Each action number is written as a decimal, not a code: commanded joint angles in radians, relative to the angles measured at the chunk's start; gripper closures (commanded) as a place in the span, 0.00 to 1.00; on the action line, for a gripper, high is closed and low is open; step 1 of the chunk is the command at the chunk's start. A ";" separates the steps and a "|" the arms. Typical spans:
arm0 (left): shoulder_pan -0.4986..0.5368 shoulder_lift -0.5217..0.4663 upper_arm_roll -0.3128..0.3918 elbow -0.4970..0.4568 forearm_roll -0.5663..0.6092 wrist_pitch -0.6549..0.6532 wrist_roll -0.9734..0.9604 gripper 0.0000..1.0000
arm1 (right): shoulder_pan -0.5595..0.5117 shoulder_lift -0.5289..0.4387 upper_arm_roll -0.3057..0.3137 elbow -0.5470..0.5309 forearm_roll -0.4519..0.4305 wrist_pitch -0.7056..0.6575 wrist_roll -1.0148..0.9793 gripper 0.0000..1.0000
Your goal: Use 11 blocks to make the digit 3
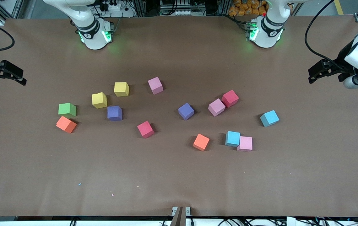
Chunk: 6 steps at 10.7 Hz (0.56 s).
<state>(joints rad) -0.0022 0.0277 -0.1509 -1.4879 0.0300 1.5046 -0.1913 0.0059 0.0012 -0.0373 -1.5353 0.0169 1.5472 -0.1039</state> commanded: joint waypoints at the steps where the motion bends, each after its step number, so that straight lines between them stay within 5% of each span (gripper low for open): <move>1: -0.005 -0.022 0.011 -0.014 -0.021 0.006 0.023 0.00 | -0.014 0.013 0.010 0.026 -0.015 -0.009 -0.011 0.00; 6: -0.024 0.014 -0.010 -0.017 -0.015 0.005 -0.003 0.00 | -0.009 0.017 0.011 0.017 -0.012 -0.015 -0.010 0.00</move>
<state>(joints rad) -0.0053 0.0340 -0.1546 -1.4935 0.0300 1.5062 -0.1911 0.0059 0.0061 -0.0363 -1.5352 0.0169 1.5460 -0.1041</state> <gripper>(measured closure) 0.000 0.000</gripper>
